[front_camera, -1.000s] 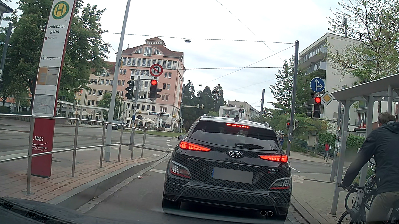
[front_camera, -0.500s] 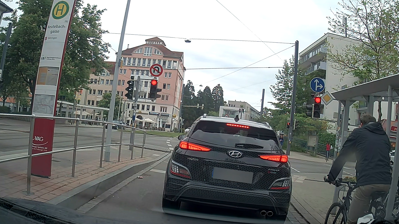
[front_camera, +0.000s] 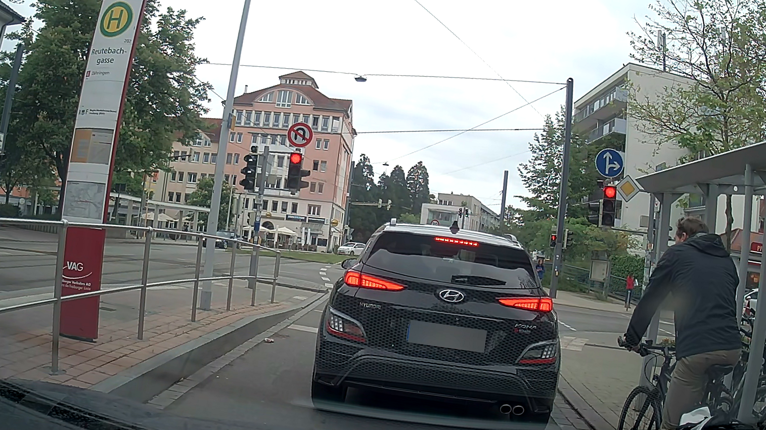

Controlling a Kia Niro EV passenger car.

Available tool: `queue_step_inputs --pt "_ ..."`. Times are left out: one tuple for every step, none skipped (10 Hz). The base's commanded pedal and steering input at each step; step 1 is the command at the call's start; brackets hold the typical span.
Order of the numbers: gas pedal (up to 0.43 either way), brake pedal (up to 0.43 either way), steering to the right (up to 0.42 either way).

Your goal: Follow the waypoints while adhering to traffic rules and regulations

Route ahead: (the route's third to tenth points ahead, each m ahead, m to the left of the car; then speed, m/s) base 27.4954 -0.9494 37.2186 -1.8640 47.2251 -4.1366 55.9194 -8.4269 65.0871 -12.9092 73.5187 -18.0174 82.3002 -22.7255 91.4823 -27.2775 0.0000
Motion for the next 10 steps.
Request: queue_step_inputs --pt "0.0 0.171 -0.001" --pt "0.0 0.171 -0.001" --pt "0.0 0.171 -0.001" --pt "0.0 0.159 -0.001" --pt "0.0 0.171 -0.001" --pt "0.0 0.171 -0.001" --pt "0.0 0.171 -0.001" --pt "0.0 0.171 -0.001" --pt "0.0 0.171 -0.001" --pt "0.0 0.171 -0.001"
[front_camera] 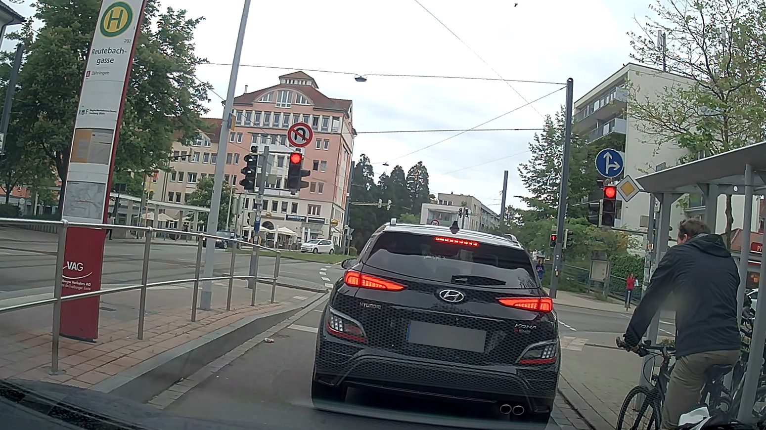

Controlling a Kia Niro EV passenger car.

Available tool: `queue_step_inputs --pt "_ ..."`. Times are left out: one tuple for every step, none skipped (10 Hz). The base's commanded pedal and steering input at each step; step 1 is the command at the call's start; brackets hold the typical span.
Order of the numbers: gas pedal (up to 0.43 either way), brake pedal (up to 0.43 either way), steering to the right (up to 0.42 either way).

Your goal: Follow the waypoints while adhering to traffic rules and regulations

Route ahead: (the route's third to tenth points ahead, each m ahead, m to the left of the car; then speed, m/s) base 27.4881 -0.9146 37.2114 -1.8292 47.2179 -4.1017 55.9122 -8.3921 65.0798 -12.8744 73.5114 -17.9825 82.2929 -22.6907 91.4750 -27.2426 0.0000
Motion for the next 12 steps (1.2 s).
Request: queue_step_inputs --pt "0.0 0.165 -0.001" --pt "0.0 0.171 -0.001" --pt "0.0 0.171 -0.001" --pt "0.0 0.171 -0.001" --pt "0.0 0.171 -0.001" --pt "0.0 0.171 -0.001" --pt "0.0 0.171 -0.001" --pt "0.0 0.171 -0.001" --pt "0.0 0.171 -0.001" --pt "0.0 0.171 -0.001" --pt "0.0 0.171 -0.001" --pt "0.0 0.171 -0.001"
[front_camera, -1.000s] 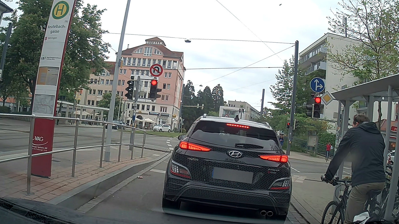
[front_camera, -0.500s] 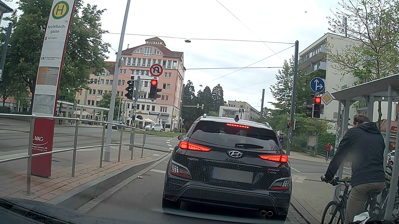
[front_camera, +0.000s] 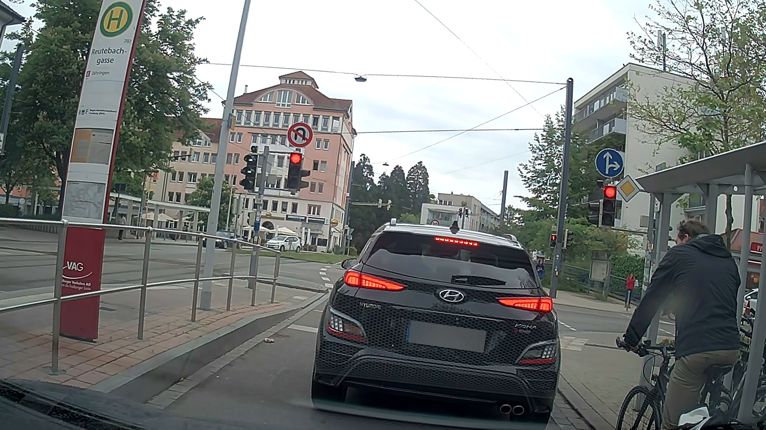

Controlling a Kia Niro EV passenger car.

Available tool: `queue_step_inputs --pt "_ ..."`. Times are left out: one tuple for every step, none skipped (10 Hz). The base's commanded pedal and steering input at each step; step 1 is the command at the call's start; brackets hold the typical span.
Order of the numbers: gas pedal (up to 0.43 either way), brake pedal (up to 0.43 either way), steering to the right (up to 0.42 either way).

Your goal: Follow the waypoints while adhering to traffic rules and regulations

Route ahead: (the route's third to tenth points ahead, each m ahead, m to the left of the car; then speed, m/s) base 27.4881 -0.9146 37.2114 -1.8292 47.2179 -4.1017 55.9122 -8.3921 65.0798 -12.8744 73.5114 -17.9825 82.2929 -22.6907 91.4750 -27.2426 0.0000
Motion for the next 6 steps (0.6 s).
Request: queue_step_inputs --pt "0.0 0.171 -0.001" --pt "0.0 0.171 -0.001" --pt "0.0 0.171 -0.001" --pt "0.0 0.171 -0.001" --pt "0.0 0.171 -0.001" --pt "0.0 0.165 -0.001"
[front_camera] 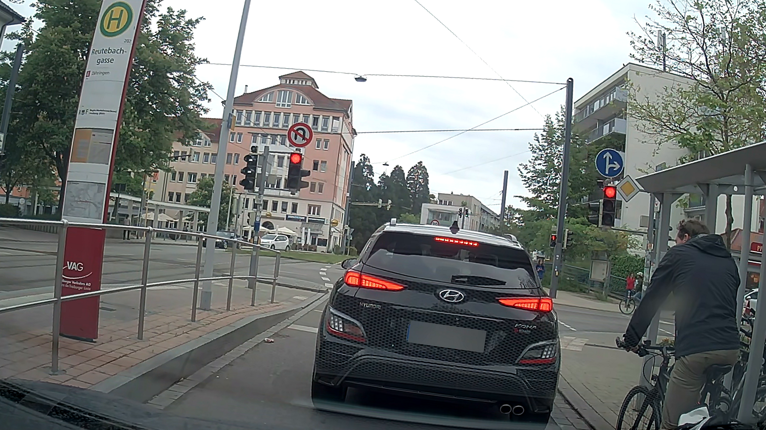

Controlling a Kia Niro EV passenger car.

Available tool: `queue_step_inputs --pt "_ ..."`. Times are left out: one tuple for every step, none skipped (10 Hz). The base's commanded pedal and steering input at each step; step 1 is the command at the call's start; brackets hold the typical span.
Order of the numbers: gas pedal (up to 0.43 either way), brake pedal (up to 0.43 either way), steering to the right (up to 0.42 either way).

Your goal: Follow the waypoints while adhering to traffic rules and regulations

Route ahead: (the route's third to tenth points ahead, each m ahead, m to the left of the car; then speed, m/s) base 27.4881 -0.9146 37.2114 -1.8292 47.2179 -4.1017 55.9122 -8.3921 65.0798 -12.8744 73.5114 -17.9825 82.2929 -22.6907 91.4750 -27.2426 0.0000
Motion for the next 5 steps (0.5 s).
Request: queue_step_inputs --pt "0.0 0.171 -0.001" --pt "0.0 0.171 -0.001" --pt "0.0 0.171 -0.001" --pt "0.0 0.171 -0.001" --pt "0.0 0.171 -0.001"
